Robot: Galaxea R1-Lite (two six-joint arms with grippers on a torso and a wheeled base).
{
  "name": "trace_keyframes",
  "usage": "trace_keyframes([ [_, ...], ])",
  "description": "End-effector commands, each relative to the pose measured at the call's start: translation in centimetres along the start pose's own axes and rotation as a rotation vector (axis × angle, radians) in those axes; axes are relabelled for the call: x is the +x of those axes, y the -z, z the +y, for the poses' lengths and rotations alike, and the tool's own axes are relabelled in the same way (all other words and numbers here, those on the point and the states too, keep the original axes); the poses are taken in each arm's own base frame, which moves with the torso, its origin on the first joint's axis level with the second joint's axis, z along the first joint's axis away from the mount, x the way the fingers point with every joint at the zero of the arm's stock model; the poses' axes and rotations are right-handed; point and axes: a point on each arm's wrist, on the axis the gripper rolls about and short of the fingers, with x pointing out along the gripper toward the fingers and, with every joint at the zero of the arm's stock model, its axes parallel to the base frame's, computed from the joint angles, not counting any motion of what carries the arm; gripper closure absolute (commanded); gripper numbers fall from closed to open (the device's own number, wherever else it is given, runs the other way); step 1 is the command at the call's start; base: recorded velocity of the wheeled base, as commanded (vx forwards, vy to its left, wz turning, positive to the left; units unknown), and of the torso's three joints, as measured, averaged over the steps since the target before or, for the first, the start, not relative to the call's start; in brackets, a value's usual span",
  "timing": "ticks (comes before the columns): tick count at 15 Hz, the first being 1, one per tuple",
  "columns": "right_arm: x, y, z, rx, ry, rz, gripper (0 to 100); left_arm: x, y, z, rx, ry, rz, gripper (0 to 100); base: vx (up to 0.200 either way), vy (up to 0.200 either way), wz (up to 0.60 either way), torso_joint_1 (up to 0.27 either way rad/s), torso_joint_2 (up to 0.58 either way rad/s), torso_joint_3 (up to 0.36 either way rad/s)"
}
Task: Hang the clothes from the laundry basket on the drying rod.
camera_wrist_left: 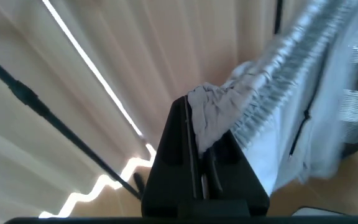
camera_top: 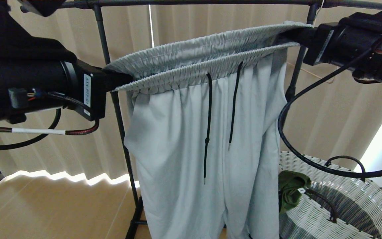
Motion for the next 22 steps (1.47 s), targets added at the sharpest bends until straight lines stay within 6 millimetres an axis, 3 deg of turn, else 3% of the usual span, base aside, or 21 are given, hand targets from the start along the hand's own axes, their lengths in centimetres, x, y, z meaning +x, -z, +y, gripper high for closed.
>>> trace_keyframes([
  [1, 1.7, 1.3, -0.1, 0.003, -0.001, 0.026, 100, -1.2, -0.3, -0.3, 0.001, 0.022, -0.029, 100, 0.000, 0.000, 0.00, 0.000, 0.00, 0.000],
  [8, 0.6, 0.4, -0.1, -0.001, 0.008, 0.000, 100, -0.1, 0.0, -0.5, 0.003, 0.015, -0.009, 100, 0.000, 0.000, 0.00, 0.000, 0.00, 0.000],
  [13, -2.6, -1.5, 0.2, -0.006, 0.008, -0.046, 100, 1.7, -3.4, 1.0, -0.017, -0.057, -0.083, 100, 0.000, 0.000, 0.00, 0.000, 0.00, 0.000],
  [15, -3.1, -1.5, 0.3, -0.006, 0.008, -0.043, 100, 2.0, -3.7, 1.0, -0.018, -0.063, -0.088, 100, 0.000, 0.000, 0.00, 0.000, 0.00, 0.000],
  [16, -4.9, -0.9, 0.4, -0.005, 0.003, -0.012, 100, 3.0, -3.7, 1.0, -0.020, -0.103, -0.066, 100, 0.000, 0.000, 0.00, 0.000, 0.00, 0.000],
  [17, -5.4, -0.5, 0.5, -0.004, 0.003, 0.001, 100, 3.2, -3.4, 0.9, -0.019, -0.105, -0.053, 100, 0.000, 0.000, 0.00, 0.000, 0.00, 0.000],
  [22, -5.3, -0.1, 0.5, -0.002, 0.003, 0.017, 100, 3.6, -2.6, 0.7, -0.015, -0.100, -0.025, 100, 0.000, 0.000, 0.00, 0.000, 0.00, 0.000],
])
